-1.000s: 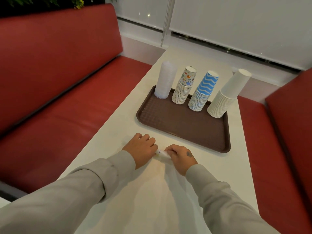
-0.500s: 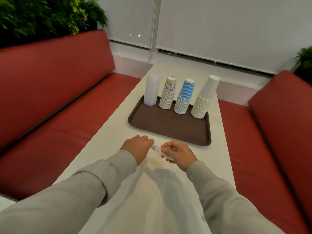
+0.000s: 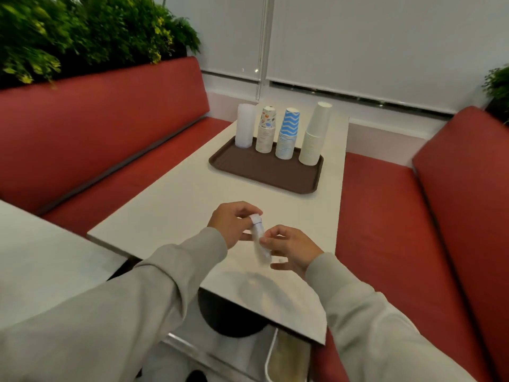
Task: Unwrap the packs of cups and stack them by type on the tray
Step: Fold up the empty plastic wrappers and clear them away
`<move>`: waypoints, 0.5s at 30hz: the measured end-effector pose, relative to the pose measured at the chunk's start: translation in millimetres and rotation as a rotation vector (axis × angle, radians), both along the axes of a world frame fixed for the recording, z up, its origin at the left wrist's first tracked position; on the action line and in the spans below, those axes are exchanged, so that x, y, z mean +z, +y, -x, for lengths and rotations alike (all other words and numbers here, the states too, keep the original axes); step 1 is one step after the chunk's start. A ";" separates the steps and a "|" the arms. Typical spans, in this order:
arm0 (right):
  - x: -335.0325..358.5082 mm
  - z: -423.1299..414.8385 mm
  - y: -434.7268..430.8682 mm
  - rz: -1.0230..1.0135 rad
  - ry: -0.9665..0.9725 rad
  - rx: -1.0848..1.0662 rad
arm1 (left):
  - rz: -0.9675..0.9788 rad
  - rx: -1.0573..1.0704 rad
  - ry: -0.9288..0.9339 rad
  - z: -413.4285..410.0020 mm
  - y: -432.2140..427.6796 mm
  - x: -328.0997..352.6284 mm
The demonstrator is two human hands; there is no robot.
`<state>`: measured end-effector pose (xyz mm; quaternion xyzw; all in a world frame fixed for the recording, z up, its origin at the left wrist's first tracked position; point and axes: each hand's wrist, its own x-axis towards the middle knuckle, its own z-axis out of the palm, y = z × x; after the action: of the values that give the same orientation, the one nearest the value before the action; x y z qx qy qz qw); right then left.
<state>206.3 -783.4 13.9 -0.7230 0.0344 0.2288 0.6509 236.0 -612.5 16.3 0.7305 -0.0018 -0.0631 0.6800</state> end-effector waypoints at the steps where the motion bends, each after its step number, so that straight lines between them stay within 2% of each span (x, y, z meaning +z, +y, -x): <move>1: -2.9 17.2 -8.4 -0.047 0.021 0.011 | 0.034 0.004 0.018 18.5 -8.8 -2.3; 4: -13.4 62.8 -31.8 -0.099 0.030 0.008 | 0.109 0.005 0.122 70.4 -29.7 -10.7; 7: -27.0 101.9 -50.6 -0.091 0.073 0.025 | 0.131 -0.091 0.254 114.0 -33.1 -23.1; 11: -51.0 140.3 -70.4 -0.076 0.174 0.048 | 0.082 -0.188 0.441 161.6 -32.5 -40.8; 15: -78.1 171.2 -83.4 0.015 0.215 0.064 | 0.012 -0.163 0.520 195.0 -47.6 -65.2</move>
<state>35.1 -866.8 -64.2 -0.7000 0.0826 0.3254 0.6304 41.0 -660.1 -48.9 0.6831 0.1140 -0.3031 0.6546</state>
